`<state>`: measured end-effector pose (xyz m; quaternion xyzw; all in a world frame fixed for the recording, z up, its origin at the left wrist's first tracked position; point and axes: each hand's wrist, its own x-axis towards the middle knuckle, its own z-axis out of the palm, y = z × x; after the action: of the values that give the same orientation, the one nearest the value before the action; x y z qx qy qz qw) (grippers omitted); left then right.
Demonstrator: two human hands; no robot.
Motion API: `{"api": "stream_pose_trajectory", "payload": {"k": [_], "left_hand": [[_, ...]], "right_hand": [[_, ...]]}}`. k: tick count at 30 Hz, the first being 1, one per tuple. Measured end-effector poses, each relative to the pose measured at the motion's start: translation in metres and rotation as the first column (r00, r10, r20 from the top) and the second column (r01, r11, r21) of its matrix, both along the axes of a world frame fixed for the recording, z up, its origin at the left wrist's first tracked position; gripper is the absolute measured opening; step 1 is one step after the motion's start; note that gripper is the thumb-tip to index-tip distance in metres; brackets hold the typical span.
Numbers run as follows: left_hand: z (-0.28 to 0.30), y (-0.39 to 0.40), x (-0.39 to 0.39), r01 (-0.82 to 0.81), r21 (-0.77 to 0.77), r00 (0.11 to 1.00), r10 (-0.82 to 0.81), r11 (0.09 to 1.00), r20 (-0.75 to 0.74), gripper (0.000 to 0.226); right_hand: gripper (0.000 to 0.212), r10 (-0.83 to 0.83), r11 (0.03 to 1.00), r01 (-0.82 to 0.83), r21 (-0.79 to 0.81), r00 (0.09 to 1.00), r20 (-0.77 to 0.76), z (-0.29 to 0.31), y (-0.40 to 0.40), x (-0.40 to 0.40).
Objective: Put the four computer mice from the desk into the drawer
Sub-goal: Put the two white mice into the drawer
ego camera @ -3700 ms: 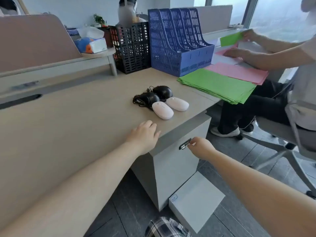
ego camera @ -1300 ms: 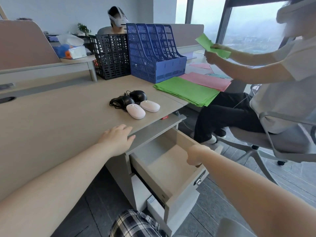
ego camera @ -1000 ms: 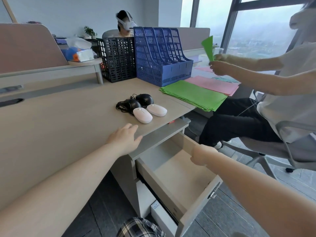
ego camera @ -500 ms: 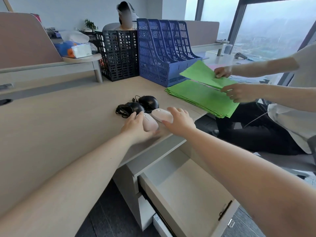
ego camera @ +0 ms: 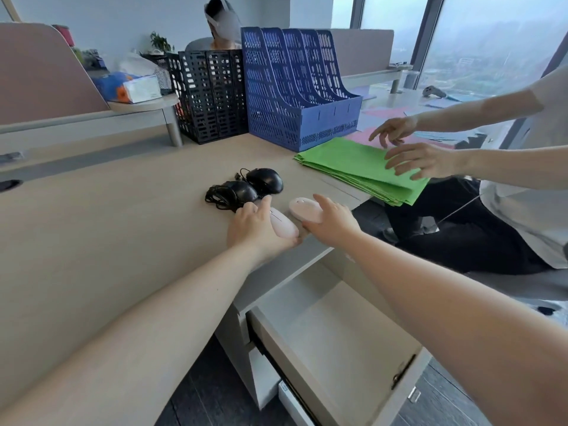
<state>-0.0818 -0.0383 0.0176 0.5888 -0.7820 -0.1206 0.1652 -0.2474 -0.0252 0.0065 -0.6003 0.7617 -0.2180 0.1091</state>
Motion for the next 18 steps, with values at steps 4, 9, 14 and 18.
{"api": "stream_pose_trajectory", "payload": {"k": [4,9,14,18], "left_hand": [[0.003,0.027,-0.013,0.043,0.001,0.999,-0.043,0.999,-0.003,0.111],[-0.006,0.069,-0.031,0.125,0.02,0.992,-0.125,0.992,0.03,0.103],[-0.036,0.099,-0.046,0.151,0.099,0.977,-0.164,0.984,0.138,0.099],[-0.064,0.104,-0.051,0.084,0.185,0.978,-0.117,0.979,0.174,0.097]], "right_hand": [[0.064,-0.068,0.997,0.067,0.036,0.997,0.026,0.008,0.03,-0.019],[0.068,-0.093,0.979,0.082,0.186,0.994,0.052,0.001,0.067,-0.041],[0.08,-0.092,0.952,0.074,0.298,0.994,0.05,-0.026,0.093,-0.053],[0.087,-0.06,0.934,0.044,0.355,0.998,0.036,-0.052,0.097,-0.05]]}}
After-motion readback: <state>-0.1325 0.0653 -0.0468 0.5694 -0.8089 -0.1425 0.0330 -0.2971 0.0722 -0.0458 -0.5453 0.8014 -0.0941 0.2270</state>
